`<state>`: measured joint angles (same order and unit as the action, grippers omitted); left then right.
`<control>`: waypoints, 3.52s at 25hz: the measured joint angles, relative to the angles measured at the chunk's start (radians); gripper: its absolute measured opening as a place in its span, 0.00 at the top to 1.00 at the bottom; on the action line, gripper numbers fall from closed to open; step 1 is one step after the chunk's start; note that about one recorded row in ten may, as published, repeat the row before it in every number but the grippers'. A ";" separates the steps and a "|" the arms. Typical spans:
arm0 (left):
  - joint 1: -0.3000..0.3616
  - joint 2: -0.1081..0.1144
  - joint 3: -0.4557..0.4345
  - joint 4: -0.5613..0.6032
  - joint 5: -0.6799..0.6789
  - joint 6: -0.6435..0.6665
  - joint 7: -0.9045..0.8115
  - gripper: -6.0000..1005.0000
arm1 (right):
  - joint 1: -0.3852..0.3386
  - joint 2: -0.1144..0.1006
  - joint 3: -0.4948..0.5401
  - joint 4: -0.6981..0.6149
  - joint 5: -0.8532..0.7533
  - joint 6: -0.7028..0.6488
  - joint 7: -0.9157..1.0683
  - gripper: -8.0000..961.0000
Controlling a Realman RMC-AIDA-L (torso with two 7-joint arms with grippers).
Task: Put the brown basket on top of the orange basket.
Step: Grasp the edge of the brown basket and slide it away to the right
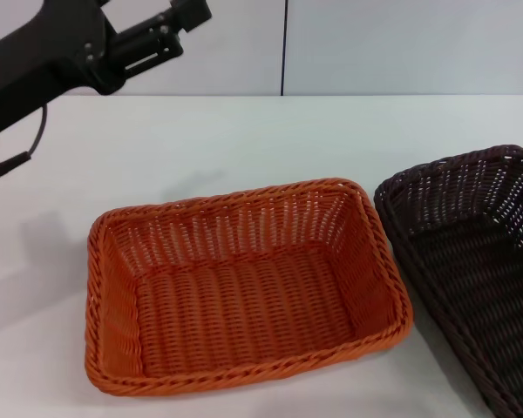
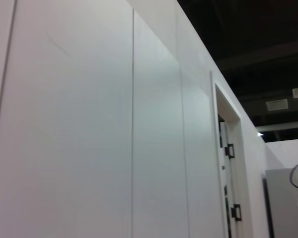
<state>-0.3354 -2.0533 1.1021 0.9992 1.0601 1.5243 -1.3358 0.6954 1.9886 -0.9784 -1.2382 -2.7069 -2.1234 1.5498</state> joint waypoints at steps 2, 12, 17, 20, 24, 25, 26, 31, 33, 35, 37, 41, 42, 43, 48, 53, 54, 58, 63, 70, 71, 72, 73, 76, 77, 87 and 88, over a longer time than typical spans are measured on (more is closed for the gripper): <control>-0.001 -0.001 -0.006 0.002 -0.001 -0.003 0.000 0.16 | -0.009 0.015 -0.024 -0.017 -0.008 -0.011 -0.001 0.52; 0.007 -0.003 -0.025 0.013 -0.008 -0.009 -0.012 0.16 | -0.028 0.064 -0.096 -0.050 -0.014 -0.046 -0.002 0.52; 0.003 -0.004 -0.029 0.014 -0.009 -0.017 -0.013 0.16 | -0.050 0.083 -0.157 -0.105 0.012 -0.059 0.014 0.52; -0.002 -0.003 -0.035 0.014 -0.007 -0.021 -0.013 0.17 | -0.051 0.085 -0.180 -0.106 0.032 -0.061 0.027 0.52; -0.005 -0.002 -0.037 0.012 -0.006 -0.029 -0.011 0.17 | -0.052 0.085 -0.223 -0.099 0.080 -0.063 0.045 0.52; -0.005 -0.001 -0.038 0.009 -0.006 -0.032 -0.009 0.17 | -0.052 0.085 -0.223 -0.099 0.080 -0.063 0.045 0.52; -0.005 0.000 -0.040 0.007 -0.005 -0.036 -0.007 0.17 | -0.050 0.084 -0.228 -0.097 0.089 -0.064 0.049 0.52; -0.006 0.000 -0.041 0.006 -0.001 -0.042 -0.003 0.17 | -0.039 0.081 -0.242 -0.090 0.115 -0.062 0.061 0.52; -0.007 0.000 -0.045 0.005 -0.001 -0.043 -0.003 0.17 | -0.031 0.078 -0.217 -0.090 0.115 -0.055 0.059 0.52; -0.007 0.001 -0.046 0.004 -0.001 -0.043 -0.002 0.17 | -0.014 0.069 -0.160 -0.090 0.115 -0.043 0.050 0.52; -0.005 0.001 -0.048 0.001 0.000 -0.043 -0.001 0.17 | 0.021 0.044 -0.053 -0.084 0.114 -0.006 0.033 0.52; -0.007 0.002 -0.048 -0.017 0.000 -0.043 0.004 0.17 | 0.052 0.009 0.027 -0.069 0.112 0.059 0.028 0.52; -0.007 0.002 -0.048 -0.019 0.000 -0.043 0.007 0.17 | 0.069 -0.013 0.065 -0.055 0.111 0.120 0.028 0.52; -0.007 0.002 -0.048 -0.021 0.000 -0.043 0.012 0.17 | 0.077 -0.021 0.082 -0.046 0.110 0.153 0.029 0.52; -0.006 0.001 -0.047 -0.023 0.000 -0.043 0.015 0.17 | 0.118 -0.045 0.128 0.028 0.107 0.260 0.035 0.52; 0.005 0.002 -0.050 -0.027 0.000 -0.043 0.015 0.17 | 0.132 -0.038 0.130 0.042 0.098 0.311 0.048 0.48; 0.007 0.002 -0.052 -0.028 0.000 -0.043 0.015 0.17 | 0.133 -0.030 0.129 0.033 0.097 0.334 0.061 0.47; 0.012 0.003 -0.061 -0.034 0.000 -0.041 0.015 0.17 | 0.139 -0.027 0.123 0.030 0.096 0.349 0.072 0.44; 0.016 0.004 -0.062 -0.035 0.000 -0.040 0.015 0.17 | 0.147 -0.027 0.117 0.053 0.066 0.386 0.070 0.34; 0.022 0.004 -0.062 -0.038 0.000 -0.040 0.015 0.17 | 0.162 -0.056 0.112 0.174 0.046 0.488 0.040 0.30; 0.023 0.003 -0.062 -0.038 0.000 -0.040 0.015 0.17 | 0.166 -0.060 0.113 0.190 0.048 0.495 0.037 0.30; 0.024 0.003 -0.062 -0.039 0.000 -0.039 0.015 0.17 | 0.175 -0.065 0.110 0.224 0.050 0.509 0.029 0.30; 0.024 0.003 -0.062 -0.039 0.000 -0.039 0.015 0.17 | 0.175 -0.065 0.110 0.224 0.050 0.509 0.029 0.31; 0.024 0.002 -0.062 -0.040 0.000 -0.036 0.015 0.17 | 0.183 -0.065 0.108 0.258 0.048 0.527 0.012 0.31; 0.024 0.001 -0.062 -0.040 0.000 -0.035 0.015 0.17 | 0.189 -0.066 0.107 0.277 0.047 0.536 0.003 0.31; 0.030 -0.001 -0.055 -0.048 0.000 -0.033 0.015 0.17 | 0.202 -0.067 0.106 0.352 0.044 0.602 -0.042 0.34; 0.030 -0.001 -0.054 -0.048 0.000 -0.033 0.015 0.17 | 0.202 -0.067 0.106 0.352 0.044 0.602 -0.042 0.34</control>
<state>-0.3052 -2.0541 1.0482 0.9512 1.0599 1.4911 -1.3207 0.8970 1.9220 -0.8722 -0.8862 -2.6631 -1.5211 1.5078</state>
